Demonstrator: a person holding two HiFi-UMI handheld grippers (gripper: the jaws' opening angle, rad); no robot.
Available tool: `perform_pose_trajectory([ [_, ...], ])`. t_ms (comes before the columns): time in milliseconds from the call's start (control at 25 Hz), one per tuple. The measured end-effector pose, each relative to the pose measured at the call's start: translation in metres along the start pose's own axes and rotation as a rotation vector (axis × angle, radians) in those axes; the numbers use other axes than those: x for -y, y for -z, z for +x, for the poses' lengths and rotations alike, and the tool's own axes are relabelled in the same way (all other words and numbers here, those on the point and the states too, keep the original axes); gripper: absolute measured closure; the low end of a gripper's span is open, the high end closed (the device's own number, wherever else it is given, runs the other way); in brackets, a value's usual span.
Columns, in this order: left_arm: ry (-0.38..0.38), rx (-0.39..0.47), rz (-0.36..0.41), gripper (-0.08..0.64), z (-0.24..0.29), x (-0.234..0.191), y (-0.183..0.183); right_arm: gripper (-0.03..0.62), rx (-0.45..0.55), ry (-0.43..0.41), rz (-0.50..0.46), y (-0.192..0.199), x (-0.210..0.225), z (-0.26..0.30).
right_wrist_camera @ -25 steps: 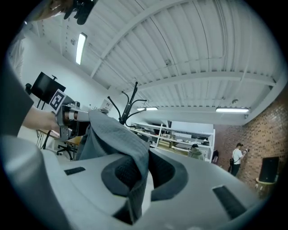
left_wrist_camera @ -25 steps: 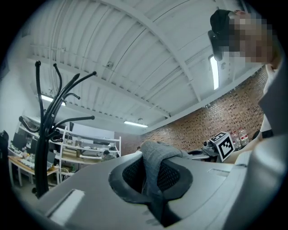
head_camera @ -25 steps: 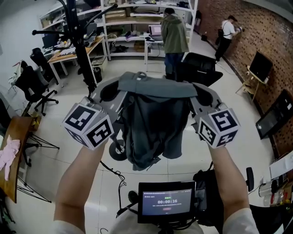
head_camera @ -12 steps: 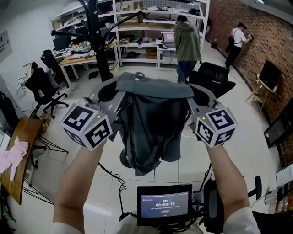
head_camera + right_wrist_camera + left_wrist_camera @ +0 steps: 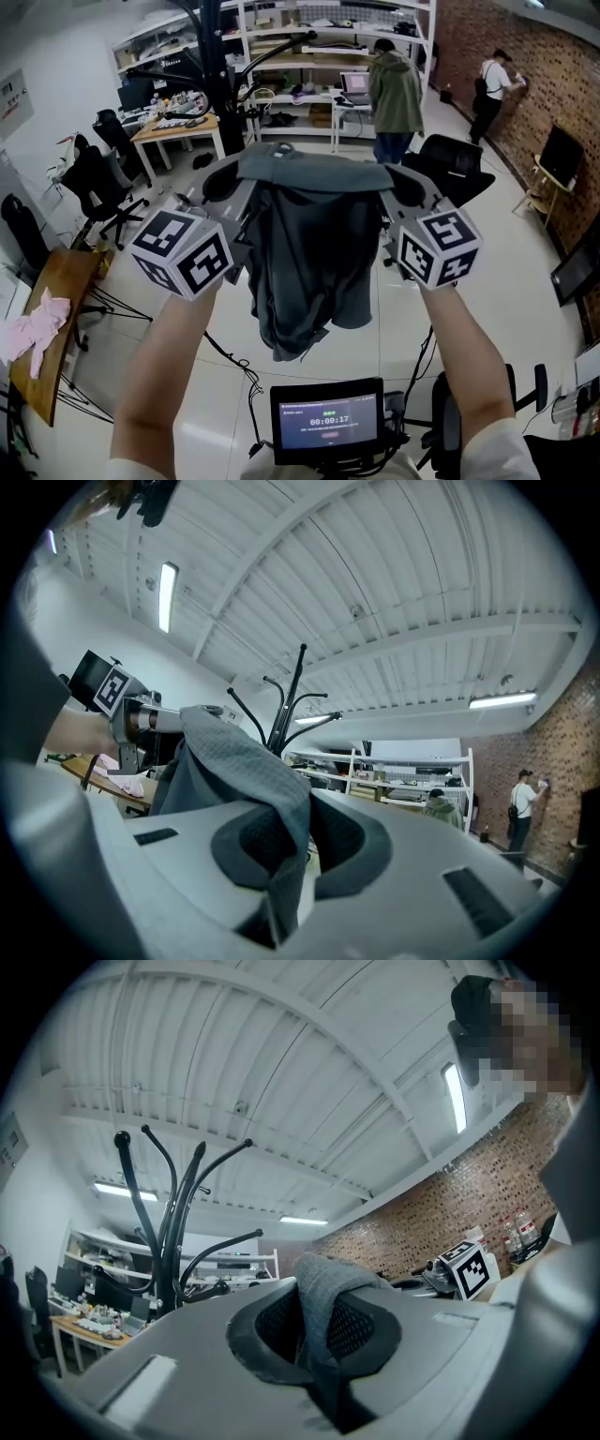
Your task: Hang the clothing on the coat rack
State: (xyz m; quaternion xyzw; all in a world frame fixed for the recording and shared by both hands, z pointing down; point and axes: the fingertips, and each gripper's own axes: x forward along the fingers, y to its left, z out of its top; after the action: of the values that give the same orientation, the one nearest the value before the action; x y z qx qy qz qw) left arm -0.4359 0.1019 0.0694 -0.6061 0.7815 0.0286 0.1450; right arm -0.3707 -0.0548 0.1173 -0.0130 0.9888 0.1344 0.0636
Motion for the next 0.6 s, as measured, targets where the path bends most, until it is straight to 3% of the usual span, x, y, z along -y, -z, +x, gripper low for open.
perform_pose_trajectory([
  [600,-0.18,-0.038,0.079,0.541,0.014,-0.051,-0.016,0.56,0.086,-0.157,0.003,-0.03,0.012,0.076],
])
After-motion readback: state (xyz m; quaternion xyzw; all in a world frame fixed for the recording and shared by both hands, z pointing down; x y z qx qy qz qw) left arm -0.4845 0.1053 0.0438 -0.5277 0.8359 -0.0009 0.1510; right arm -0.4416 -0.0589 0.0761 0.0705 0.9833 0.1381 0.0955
